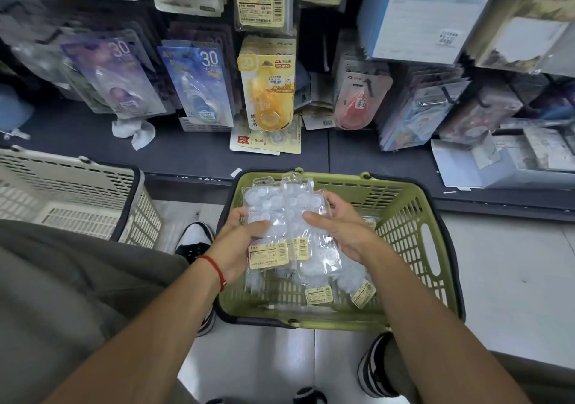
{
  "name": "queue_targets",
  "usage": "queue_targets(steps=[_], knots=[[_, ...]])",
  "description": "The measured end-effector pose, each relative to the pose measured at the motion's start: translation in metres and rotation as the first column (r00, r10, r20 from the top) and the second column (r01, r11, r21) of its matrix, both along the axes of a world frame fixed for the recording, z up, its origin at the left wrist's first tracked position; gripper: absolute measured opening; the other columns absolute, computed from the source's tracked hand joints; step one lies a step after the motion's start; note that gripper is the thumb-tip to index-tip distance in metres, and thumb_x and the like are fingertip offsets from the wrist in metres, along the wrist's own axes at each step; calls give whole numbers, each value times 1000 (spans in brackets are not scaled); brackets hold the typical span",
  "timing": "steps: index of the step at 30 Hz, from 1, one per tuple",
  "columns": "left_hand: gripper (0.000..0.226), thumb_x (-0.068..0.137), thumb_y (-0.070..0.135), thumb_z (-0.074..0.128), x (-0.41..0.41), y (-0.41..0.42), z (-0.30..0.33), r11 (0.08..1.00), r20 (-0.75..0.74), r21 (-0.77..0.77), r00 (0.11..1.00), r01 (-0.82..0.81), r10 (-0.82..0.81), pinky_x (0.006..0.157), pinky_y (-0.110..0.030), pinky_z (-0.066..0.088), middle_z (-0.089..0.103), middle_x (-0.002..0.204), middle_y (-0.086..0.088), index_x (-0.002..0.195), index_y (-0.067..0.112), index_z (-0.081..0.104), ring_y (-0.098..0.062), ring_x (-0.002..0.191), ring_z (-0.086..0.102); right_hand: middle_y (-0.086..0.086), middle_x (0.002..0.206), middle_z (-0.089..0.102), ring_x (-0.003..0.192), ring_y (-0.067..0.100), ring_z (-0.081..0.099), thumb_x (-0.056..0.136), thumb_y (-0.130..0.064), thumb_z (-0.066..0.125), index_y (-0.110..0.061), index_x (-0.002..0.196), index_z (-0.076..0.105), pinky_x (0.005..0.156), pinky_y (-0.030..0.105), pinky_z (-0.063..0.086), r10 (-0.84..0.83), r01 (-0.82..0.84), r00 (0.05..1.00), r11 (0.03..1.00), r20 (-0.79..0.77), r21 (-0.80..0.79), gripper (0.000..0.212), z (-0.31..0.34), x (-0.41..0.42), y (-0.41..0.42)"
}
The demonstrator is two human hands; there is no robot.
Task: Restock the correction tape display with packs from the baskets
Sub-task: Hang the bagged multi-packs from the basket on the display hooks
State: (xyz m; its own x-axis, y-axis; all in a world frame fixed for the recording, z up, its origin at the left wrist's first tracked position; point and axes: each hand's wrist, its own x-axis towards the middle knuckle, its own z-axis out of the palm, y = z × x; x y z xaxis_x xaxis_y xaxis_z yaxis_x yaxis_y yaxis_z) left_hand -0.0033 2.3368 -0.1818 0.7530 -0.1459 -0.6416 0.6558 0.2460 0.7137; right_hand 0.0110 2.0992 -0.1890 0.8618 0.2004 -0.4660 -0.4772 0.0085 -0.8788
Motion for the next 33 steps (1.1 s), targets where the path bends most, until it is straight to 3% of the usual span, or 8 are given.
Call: queue_targets(steps=[7, 12, 19, 22, 24, 27, 29, 33], knots=[[36, 100, -5, 62, 5, 9, 3, 991, 57, 15, 990, -134, 133, 59, -43, 63, 72, 121, -15, 129, 14, 52, -28, 85, 79, 0, 135, 69, 126, 20, 64, 96, -20, 77, -19, 145, 57, 113, 49, 49, -225, 261, 964, 907, 143, -330, 53, 15, 9, -10], [32, 103, 0, 58, -5, -14, 6, 997, 75, 72, 997, 4, -10, 81, -44, 61, 73, 129, -16, 133, 10, 62, -34, 113, 73, -7, 127, 65, 115, 16, 64, 105, -36, 63, -25, 152, 51, 97, 37, 55, -62, 162, 970, 885, 235, -436, 50, 33, 3, 32], [100, 77, 72, 77, -14, -20, 13, 999, 60, -26, 998, 36, -34, 122, -62, 34, 58, 151, -16, 154, 15, 47, -36, 143, 52, -7, 140, 62, 119, 13, 61, 96, -58, 48, -28, 140, 64, 109, 43, 45, 145, -134, 989, 962, 28, -237, 55, 34, -11, 60], [66, 86, 30, 85, -18, -19, 11, 1000, 85, 15, 996, -8, 7, 111, -60, 49, 71, 134, -17, 143, 10, 57, -35, 124, 68, 5, 139, 64, 122, 20, 65, 96, -44, 52, -16, 124, 65, 101, 40, 57, 97, -96, 995, 995, -12, 38, 42, 27, -1, 42], [46, 94, 3, 74, -17, -17, 5, 995, 12, 37, 996, -90, 89, 95, -58, 59, 74, 126, -19, 138, 6, 60, -37, 113, 73, 7, 130, 71, 115, 20, 69, 104, -31, 50, -17, 118, 70, 90, 31, 62, 46, -45, 999, 991, 11, -126, 28, 16, 5, 17], [48, 93, -8, 71, -17, -14, -2, 991, -11, 81, 994, -109, 110, 66, -42, 64, 75, 121, -15, 136, 10, 59, -31, 99, 77, 13, 122, 73, 108, 29, 69, 108, -23, 52, -11, 115, 74, 95, 43, 59, 206, -167, 977, 601, -51, -781, 25, -25, -2, -33], [49, 92, -10, 71, -19, -14, -5, 989, -10, 96, 994, -109, 110, 55, -38, 62, 77, 116, -11, 132, 15, 60, -22, 86, 79, 17, 141, 61, 121, 31, 63, 105, -22, 57, -10, 132, 65, 103, 42, 54, 249, -346, 929, 313, -275, -884, 30, -58, -23, -59], [41, 90, -9, 73, -20, -17, -11, 991, -42, 105, 995, -85, 90, 48, -31, 60, 76, 108, -8, 118, 18, 62, -17, 71, 79, 18, 150, 51, 132, 33, 56, 97, -17, 71, -9, 150, 39, 104, 38, 50, 231, -458, 888, 358, -398, -814, 62, -99, -55, -71]])
